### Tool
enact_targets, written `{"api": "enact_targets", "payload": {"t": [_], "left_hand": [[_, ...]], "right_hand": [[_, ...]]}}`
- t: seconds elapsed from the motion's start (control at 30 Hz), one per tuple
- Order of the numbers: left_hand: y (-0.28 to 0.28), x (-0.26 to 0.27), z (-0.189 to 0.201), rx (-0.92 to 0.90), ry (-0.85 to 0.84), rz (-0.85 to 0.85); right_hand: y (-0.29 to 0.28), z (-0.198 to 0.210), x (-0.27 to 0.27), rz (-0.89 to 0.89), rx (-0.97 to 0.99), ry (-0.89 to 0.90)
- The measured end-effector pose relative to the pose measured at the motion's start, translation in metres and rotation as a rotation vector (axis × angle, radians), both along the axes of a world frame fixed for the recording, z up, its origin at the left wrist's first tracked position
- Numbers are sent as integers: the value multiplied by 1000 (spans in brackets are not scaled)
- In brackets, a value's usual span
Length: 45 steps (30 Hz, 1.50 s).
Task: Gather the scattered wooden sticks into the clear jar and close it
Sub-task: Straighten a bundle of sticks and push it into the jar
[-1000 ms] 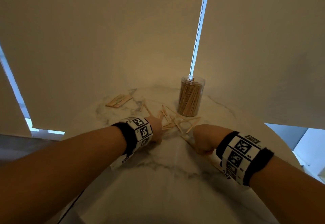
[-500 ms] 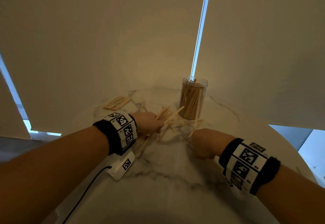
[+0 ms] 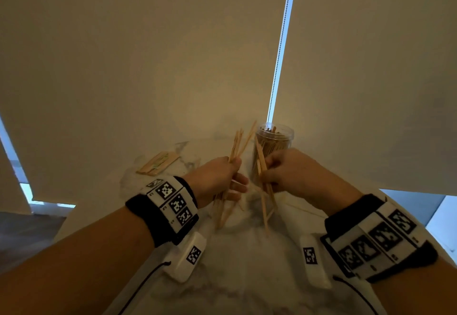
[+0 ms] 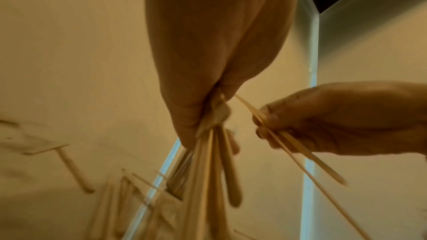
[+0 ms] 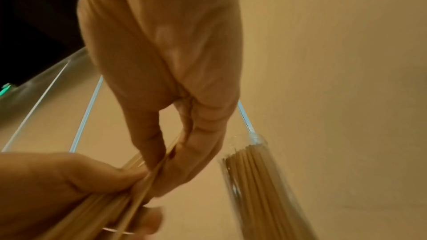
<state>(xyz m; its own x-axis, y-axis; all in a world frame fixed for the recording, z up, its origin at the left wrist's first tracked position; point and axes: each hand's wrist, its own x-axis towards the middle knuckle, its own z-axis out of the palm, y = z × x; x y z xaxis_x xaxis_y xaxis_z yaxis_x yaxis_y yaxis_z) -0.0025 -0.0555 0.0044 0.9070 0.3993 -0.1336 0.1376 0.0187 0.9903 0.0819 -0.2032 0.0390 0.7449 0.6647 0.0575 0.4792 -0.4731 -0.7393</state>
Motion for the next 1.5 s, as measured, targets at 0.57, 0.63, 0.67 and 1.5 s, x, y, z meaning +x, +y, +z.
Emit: {"api": "enact_targets", "payload": {"t": [0.57,0.63,0.67,1.5], "left_hand": [[-7,65,23,241,-326,-195],[-8,67,19,226,-291,-240],[-8,69,17,233,-282,-244],[36,67,51,-503,-838,297]], "right_hand": [[42,50,57,-47,616,112],[43,54,53,-73,753,201],[44,55,51,-90,806,228],[47,38,26,305,-49,248]]}}
